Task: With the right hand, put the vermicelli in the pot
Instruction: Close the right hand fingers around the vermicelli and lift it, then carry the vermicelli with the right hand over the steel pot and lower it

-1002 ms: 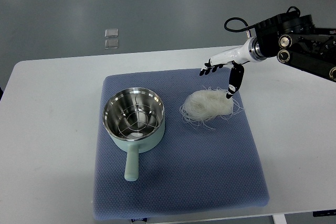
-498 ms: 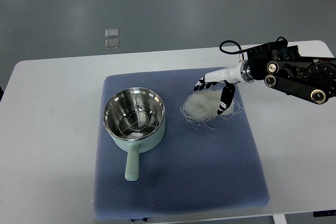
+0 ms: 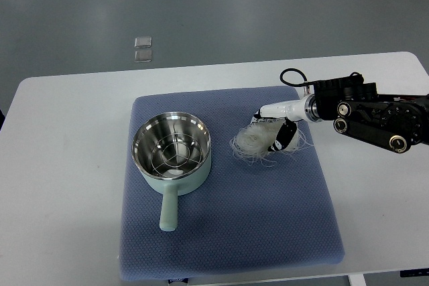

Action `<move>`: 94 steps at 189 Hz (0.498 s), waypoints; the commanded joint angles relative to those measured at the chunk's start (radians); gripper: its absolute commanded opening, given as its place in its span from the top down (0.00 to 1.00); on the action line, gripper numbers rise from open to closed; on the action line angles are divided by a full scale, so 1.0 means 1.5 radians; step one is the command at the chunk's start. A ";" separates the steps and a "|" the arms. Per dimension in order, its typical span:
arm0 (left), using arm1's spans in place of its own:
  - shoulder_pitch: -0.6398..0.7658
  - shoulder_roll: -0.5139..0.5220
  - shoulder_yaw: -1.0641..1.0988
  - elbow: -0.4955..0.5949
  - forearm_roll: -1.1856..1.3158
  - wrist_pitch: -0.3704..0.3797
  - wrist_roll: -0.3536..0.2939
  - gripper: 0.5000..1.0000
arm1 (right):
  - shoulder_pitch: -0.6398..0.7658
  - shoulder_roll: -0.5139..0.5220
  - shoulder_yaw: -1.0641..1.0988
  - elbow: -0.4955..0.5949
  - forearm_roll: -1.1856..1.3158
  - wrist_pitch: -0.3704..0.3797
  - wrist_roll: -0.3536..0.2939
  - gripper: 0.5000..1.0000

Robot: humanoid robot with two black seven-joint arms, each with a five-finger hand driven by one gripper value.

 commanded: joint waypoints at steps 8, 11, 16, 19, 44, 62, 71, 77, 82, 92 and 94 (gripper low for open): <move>0.000 0.000 0.001 0.001 0.000 0.000 0.000 0.00 | 0.010 -0.012 0.005 0.003 0.005 -0.004 -0.003 1.00; 0.000 0.000 0.001 0.001 0.000 0.000 0.000 0.00 | 0.011 -0.014 0.005 0.004 0.006 -0.004 -0.003 1.00; 0.000 0.000 0.001 0.000 0.000 0.000 0.000 0.00 | 0.019 -0.020 0.010 0.008 0.009 -0.001 -0.004 1.00; 0.000 0.000 0.001 0.000 0.000 0.000 0.000 0.00 | 0.023 -0.024 0.013 0.011 0.009 -0.001 -0.004 1.00; 0.000 0.000 0.001 0.000 0.000 0.000 0.000 0.00 | 0.088 -0.089 0.030 0.080 0.033 0.036 -0.006 1.00; 0.000 0.000 0.001 0.000 0.000 0.000 0.000 0.00 | 0.155 -0.141 0.030 0.139 0.051 0.061 -0.007 1.00; 0.000 0.000 0.001 0.000 0.000 0.000 0.000 0.00 | 0.189 -0.176 0.030 0.177 0.053 0.083 -0.008 1.00; 0.000 0.000 0.001 0.000 0.000 0.000 0.000 0.00 | 0.213 -0.195 0.030 0.199 0.053 0.097 -0.008 1.00; 0.000 0.000 0.001 0.000 0.000 0.000 0.000 0.00 | 0.230 -0.207 0.030 0.212 0.054 0.105 -0.008 1.00; 0.000 0.000 0.001 0.000 0.000 0.000 0.000 0.00 | 0.274 -0.224 0.030 0.237 0.056 0.123 -0.008 1.00; 0.000 0.000 0.001 0.000 0.000 0.000 0.000 0.00 | 0.282 -0.226 0.030 0.241 0.057 0.125 -0.008 1.00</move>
